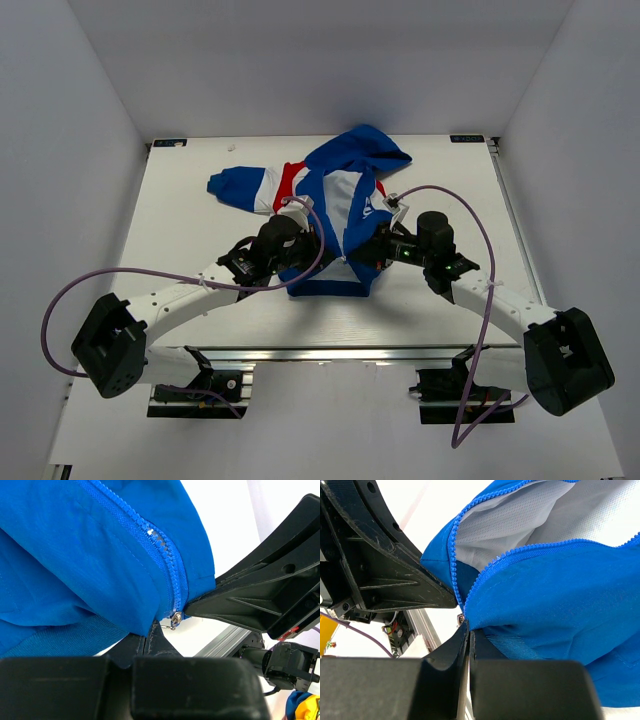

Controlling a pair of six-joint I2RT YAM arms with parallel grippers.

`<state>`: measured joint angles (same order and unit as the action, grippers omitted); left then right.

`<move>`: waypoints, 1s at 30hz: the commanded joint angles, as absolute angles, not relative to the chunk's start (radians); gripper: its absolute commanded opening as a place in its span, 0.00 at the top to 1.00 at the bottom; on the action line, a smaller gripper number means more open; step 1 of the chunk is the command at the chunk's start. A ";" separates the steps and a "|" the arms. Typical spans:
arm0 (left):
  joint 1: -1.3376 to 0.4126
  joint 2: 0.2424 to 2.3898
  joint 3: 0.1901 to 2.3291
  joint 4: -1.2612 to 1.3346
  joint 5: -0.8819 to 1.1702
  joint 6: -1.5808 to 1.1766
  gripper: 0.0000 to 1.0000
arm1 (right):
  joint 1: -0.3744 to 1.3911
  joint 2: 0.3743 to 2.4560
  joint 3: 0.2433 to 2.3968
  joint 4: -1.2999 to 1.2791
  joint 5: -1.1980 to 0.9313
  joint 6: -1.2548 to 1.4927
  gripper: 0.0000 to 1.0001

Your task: Zip up the jacket

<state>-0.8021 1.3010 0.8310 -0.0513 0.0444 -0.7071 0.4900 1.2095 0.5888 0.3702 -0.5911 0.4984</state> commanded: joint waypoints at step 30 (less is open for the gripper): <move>-0.802 1.262 0.822 -0.066 0.233 -0.598 1.00 | 0.486 1.221 0.603 0.460 -0.677 0.434 1.00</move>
